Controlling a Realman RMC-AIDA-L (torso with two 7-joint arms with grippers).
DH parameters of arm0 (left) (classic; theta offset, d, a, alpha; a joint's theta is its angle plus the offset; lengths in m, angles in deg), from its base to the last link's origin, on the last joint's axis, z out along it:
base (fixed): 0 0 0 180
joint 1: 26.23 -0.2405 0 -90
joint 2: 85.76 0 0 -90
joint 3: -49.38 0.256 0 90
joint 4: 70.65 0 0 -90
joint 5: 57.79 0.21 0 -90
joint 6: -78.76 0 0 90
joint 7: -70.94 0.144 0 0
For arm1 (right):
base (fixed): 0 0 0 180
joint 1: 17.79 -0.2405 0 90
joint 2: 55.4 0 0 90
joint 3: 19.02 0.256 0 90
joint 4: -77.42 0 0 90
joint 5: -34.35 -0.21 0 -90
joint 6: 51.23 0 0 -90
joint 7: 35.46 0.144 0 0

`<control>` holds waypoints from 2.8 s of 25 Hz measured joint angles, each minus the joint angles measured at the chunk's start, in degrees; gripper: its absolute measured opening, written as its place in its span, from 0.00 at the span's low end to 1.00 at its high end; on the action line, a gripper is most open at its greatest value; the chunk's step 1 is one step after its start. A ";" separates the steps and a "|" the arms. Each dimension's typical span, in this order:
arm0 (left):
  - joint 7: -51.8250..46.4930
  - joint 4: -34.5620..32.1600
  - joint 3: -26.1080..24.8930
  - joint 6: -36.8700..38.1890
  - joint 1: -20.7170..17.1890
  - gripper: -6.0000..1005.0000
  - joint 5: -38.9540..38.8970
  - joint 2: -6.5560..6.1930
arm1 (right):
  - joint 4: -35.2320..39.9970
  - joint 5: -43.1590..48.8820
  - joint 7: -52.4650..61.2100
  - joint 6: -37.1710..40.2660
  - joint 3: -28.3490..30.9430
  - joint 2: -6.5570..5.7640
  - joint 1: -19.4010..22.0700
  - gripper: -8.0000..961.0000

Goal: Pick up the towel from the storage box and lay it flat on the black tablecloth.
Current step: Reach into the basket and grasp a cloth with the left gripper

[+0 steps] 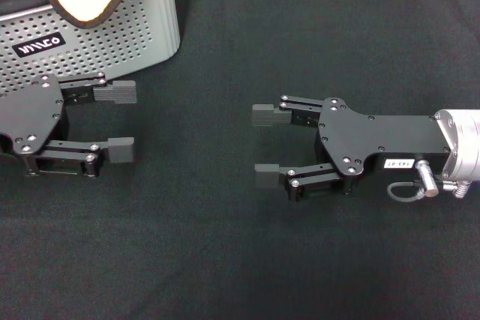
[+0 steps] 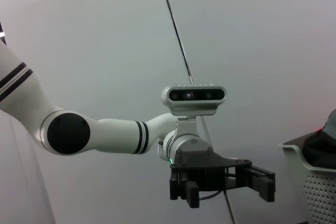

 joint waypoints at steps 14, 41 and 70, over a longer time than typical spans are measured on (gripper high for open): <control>-0.02 0.00 0.00 -0.09 0.39 0.86 -0.06 0.18 | -0.02 -0.18 0.00 -0.62 0.00 0.00 0.07 0.90; -31.79 -67.03 -7.22 -31.97 5.97 0.86 39.47 11.81 | -0.42 -3.37 -2.24 -7.97 0.02 0.00 5.26 0.90; -40.65 -55.19 14.02 -53.77 7.15 0.72 66.75 13.41 | -0.83 -4.57 -3.51 -7.47 0.00 0.00 7.92 0.90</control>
